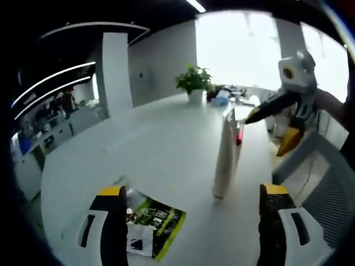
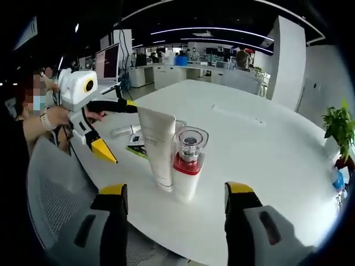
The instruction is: Arrange the skincare products in the storage area until every visible bottle or jar stands upright without overlapping.
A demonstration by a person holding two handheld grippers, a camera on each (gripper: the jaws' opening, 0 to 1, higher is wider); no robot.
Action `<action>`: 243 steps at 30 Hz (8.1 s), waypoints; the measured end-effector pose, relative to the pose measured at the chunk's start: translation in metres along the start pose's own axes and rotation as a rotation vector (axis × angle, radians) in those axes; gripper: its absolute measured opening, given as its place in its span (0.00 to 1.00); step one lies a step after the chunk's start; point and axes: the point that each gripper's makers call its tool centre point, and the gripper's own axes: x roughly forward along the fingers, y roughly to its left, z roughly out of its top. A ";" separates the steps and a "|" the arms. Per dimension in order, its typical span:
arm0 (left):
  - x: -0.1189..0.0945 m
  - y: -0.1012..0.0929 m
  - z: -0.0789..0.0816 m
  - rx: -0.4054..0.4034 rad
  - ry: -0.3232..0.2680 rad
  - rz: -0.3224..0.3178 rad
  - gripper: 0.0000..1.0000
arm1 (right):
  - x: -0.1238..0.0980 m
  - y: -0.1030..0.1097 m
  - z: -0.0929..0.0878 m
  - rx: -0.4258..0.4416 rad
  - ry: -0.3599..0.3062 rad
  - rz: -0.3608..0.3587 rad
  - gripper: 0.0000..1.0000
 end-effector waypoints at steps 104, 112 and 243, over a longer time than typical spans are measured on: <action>-0.046 0.129 -0.142 -0.148 0.406 0.295 0.37 | 0.010 0.009 0.009 -0.006 0.008 -0.016 0.99; -0.036 0.130 -0.149 -0.147 0.462 0.259 0.30 | 0.010 0.008 0.001 0.011 0.024 -0.019 0.99; -0.046 -0.043 -0.037 -0.154 0.160 0.054 0.16 | 0.029 0.088 0.027 0.292 -0.176 0.298 0.35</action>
